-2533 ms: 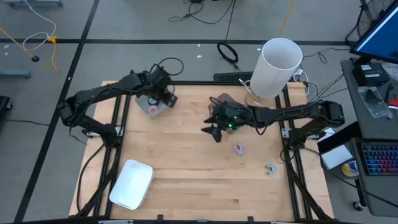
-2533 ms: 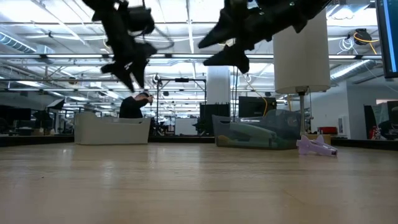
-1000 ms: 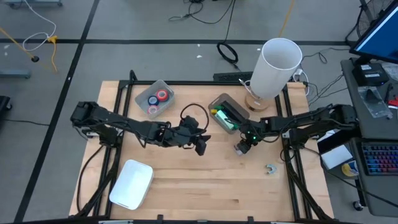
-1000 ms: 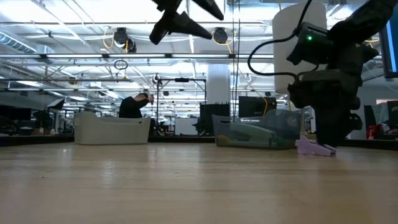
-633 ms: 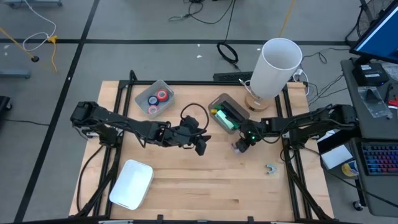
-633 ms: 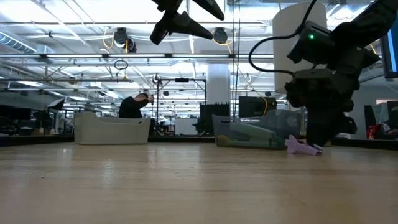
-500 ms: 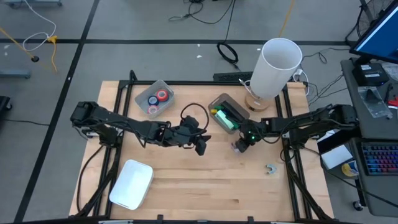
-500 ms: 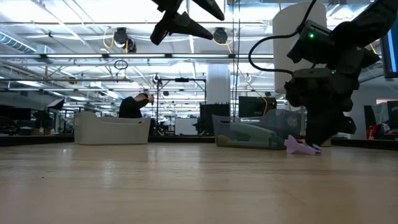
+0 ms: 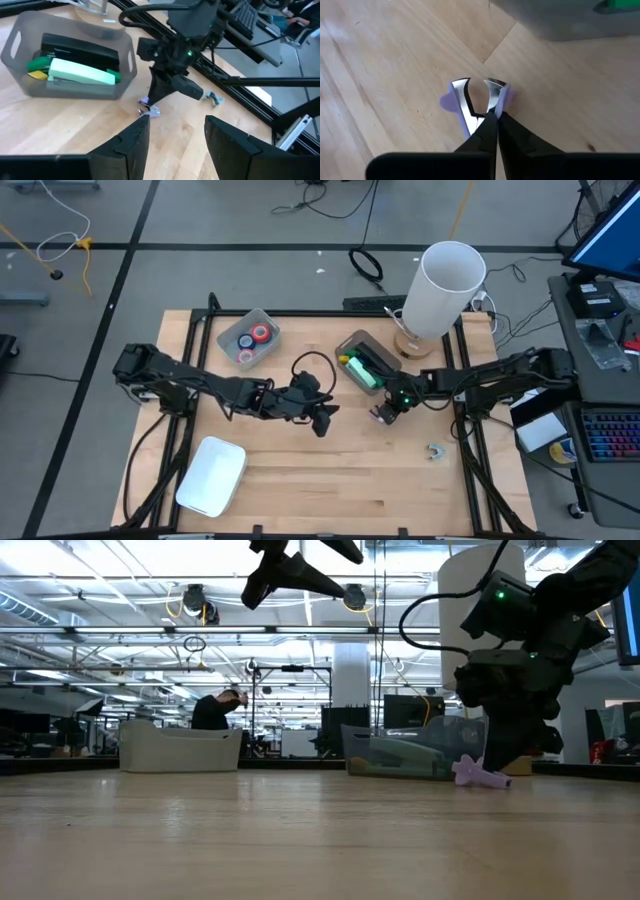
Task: Pick and place Stapler, Stapler remover, tape
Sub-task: Put the purple staple remover into the white bin
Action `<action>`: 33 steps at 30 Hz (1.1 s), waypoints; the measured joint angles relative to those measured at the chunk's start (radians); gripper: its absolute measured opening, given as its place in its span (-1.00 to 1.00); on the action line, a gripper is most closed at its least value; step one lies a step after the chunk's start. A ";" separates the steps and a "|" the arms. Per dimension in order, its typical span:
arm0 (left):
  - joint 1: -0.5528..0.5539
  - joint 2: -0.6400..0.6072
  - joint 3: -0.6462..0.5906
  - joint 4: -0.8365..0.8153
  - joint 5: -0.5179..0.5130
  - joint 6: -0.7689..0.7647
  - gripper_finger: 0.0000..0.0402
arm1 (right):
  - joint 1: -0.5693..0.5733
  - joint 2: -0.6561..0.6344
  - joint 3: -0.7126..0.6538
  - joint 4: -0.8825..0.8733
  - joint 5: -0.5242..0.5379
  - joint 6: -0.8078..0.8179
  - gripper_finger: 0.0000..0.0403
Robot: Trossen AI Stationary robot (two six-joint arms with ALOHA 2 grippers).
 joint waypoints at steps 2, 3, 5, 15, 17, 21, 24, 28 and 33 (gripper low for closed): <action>-0.007 0.000 0.000 0.000 0.008 -0.001 -0.06 | 0.002 -0.005 0.000 0.000 -0.010 -0.003 -0.99; -0.011 0.000 0.000 0.000 0.015 -0.005 -0.06 | 0.006 -0.010 0.000 0.003 -0.022 -0.005 -0.99; -0.017 0.000 0.000 0.000 0.042 -0.013 -0.06 | 0.021 -0.028 -0.003 0.001 -0.043 -0.004 -1.00; -0.048 0.007 0.000 0.015 0.053 0.052 -0.06 | 0.128 -0.158 -0.003 0.313 -0.102 0.106 -1.00; -0.050 0.013 0.000 0.044 0.044 0.079 -0.06 | 0.141 -0.164 -0.002 0.409 -0.083 0.119 -1.00; -0.044 0.019 0.002 0.102 0.036 0.093 -0.06 | 0.152 -0.165 -0.002 0.598 -0.077 0.135 -1.00; -0.041 0.025 0.000 0.151 0.046 0.100 -0.06 | 0.152 -0.165 -0.002 0.698 -0.078 0.138 -1.00; -0.041 0.023 0.002 0.206 0.079 0.103 -0.06 | 0.149 -0.165 -0.002 0.786 -0.078 0.154 -1.00; -0.041 0.026 0.001 0.238 0.085 0.117 -0.06 | 0.149 -0.165 -0.002 0.844 -0.079 0.168 -1.00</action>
